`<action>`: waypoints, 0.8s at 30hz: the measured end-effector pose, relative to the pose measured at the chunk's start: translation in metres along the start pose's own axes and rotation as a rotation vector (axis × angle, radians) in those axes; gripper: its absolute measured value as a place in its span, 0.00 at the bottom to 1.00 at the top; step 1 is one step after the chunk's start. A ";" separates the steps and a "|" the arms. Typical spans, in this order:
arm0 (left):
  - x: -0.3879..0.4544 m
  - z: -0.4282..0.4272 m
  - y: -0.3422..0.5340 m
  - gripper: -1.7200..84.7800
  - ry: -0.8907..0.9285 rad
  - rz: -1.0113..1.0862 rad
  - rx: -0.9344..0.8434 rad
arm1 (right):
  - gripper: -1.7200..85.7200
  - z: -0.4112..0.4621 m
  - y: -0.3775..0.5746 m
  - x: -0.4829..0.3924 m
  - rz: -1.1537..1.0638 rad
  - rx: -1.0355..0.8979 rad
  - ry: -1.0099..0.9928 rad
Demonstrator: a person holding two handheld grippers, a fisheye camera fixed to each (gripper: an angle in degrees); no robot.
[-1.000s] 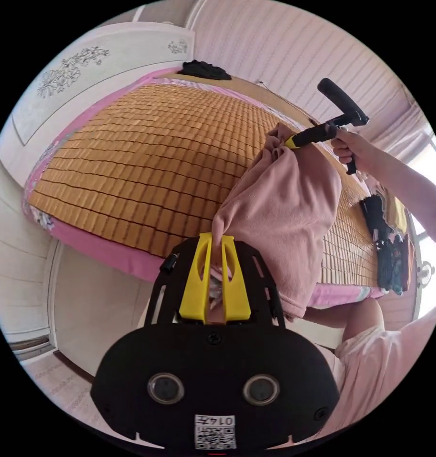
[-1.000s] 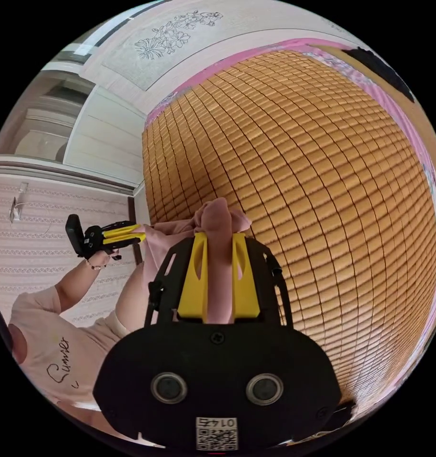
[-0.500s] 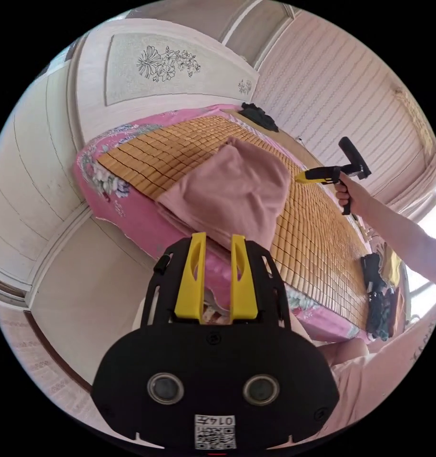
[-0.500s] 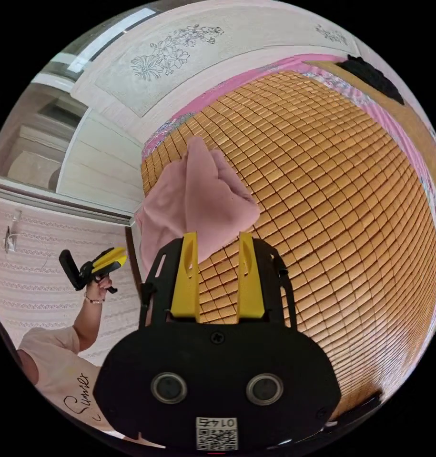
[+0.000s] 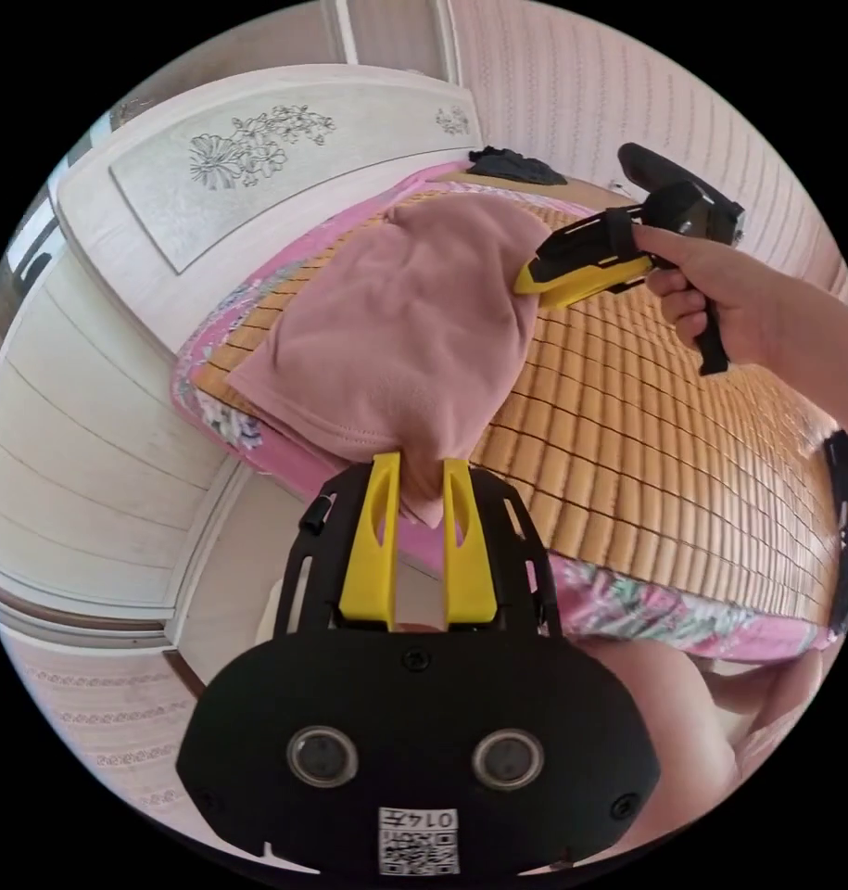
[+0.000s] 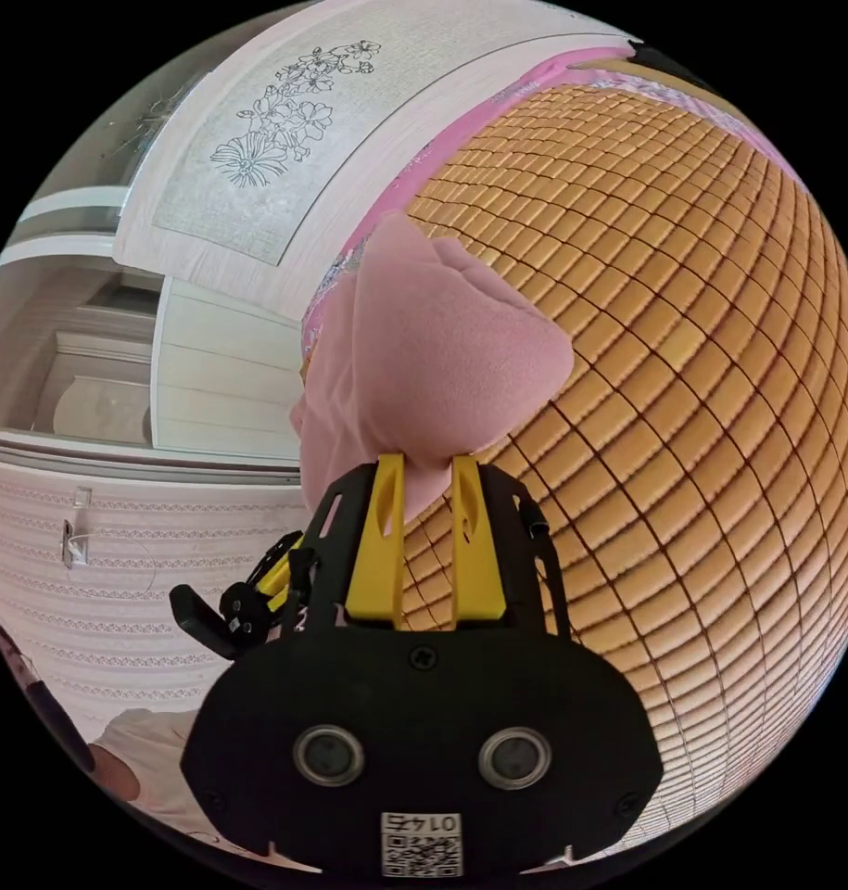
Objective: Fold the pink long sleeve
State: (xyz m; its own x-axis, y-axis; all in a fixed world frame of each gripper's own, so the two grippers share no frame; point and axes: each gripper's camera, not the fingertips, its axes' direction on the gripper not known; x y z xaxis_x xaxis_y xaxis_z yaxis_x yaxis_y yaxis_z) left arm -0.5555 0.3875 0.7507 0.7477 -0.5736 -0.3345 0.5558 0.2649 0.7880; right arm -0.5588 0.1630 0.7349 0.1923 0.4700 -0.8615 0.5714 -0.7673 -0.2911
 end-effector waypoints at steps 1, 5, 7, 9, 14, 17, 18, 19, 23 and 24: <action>-0.010 0.005 -0.006 0.11 -0.019 -0.022 -0.003 | 0.11 0.010 -0.021 -0.016 0.021 0.005 -0.013; -0.078 0.004 -0.029 0.13 0.042 -0.244 -0.018 | 0.12 -0.002 -0.051 -0.071 -0.021 0.027 -0.055; -0.081 -0.023 -0.020 0.12 0.073 -0.242 0.068 | 0.12 -0.027 -0.030 -0.087 -0.111 0.036 -0.022; -0.053 -0.058 0.006 0.11 0.082 -0.152 0.152 | 0.11 -0.056 0.017 -0.091 -0.217 0.034 0.019; 0.068 -0.101 0.078 0.11 0.289 0.103 0.193 | 0.06 -0.175 0.282 -0.067 -0.278 0.071 0.443; 0.157 -0.125 0.122 0.12 0.578 0.229 0.220 | 0.04 -0.266 0.460 -0.063 -0.097 0.150 0.660; 0.196 -0.136 0.135 0.11 0.683 0.309 0.204 | 0.03 -0.285 0.493 -0.064 -0.040 0.174 0.703; 0.216 -0.142 0.141 0.11 0.725 0.350 0.193 | 0.03 -0.323 0.557 -0.068 0.068 0.224 0.781; 0.341 -0.197 0.181 0.10 0.877 0.670 0.201 | 0.04 -0.434 0.750 -0.095 0.344 0.445 0.950; 0.371 -0.212 0.190 0.10 0.894 0.745 0.219 | 0.05 -0.447 0.775 -0.100 0.370 0.490 0.959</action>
State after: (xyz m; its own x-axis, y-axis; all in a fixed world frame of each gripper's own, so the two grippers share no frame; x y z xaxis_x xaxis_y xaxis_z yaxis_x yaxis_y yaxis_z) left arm -0.0955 0.3899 0.6667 0.8977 0.4350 0.0699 -0.1330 0.1164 0.9843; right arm 0.2216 -0.2840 0.7809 0.9354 0.1575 -0.3166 0.0200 -0.9174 -0.3974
